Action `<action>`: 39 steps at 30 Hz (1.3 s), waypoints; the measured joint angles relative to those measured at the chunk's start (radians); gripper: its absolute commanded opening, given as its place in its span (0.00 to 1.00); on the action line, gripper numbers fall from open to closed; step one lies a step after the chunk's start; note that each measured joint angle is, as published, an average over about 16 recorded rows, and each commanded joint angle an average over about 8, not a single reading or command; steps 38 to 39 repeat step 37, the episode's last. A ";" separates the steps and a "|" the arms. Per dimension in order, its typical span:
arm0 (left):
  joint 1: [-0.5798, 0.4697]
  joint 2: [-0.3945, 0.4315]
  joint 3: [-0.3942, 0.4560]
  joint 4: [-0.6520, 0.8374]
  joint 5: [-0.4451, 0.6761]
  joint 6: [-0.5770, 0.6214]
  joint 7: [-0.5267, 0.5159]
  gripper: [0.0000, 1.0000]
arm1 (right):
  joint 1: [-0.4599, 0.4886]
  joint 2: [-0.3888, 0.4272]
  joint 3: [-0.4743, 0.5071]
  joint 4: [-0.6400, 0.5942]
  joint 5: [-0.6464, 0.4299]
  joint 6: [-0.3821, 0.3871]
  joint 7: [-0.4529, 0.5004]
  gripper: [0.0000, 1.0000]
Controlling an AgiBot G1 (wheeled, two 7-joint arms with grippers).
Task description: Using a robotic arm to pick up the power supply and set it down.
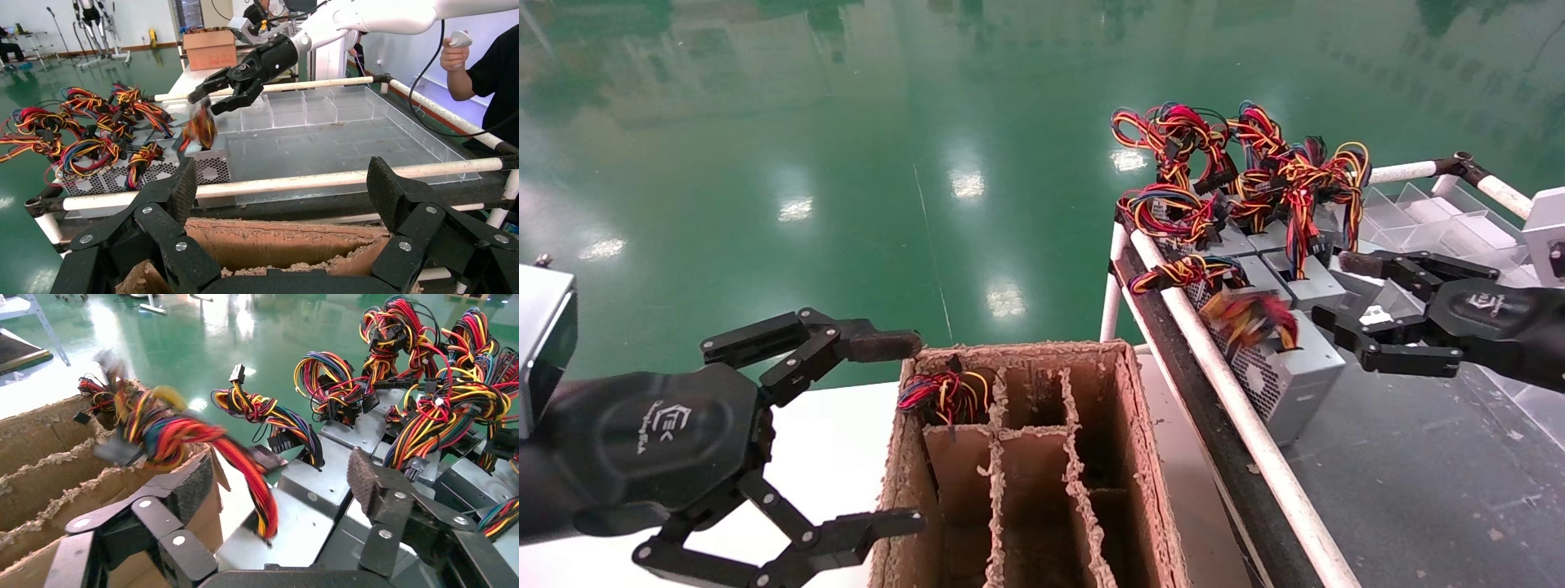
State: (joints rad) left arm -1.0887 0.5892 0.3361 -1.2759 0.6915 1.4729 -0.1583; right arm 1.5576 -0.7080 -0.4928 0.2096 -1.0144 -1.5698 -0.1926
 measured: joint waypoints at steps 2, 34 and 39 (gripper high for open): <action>0.000 0.000 0.000 0.000 0.000 0.000 0.000 1.00 | 0.002 0.006 0.003 0.002 0.013 -0.007 0.004 1.00; 0.000 0.000 0.001 0.001 0.000 0.000 0.000 1.00 | -0.167 0.059 0.107 0.388 0.188 0.005 0.147 1.00; 0.000 0.000 0.001 0.001 0.000 0.000 0.000 1.00 | -0.181 0.060 0.111 0.419 0.193 0.008 0.158 1.00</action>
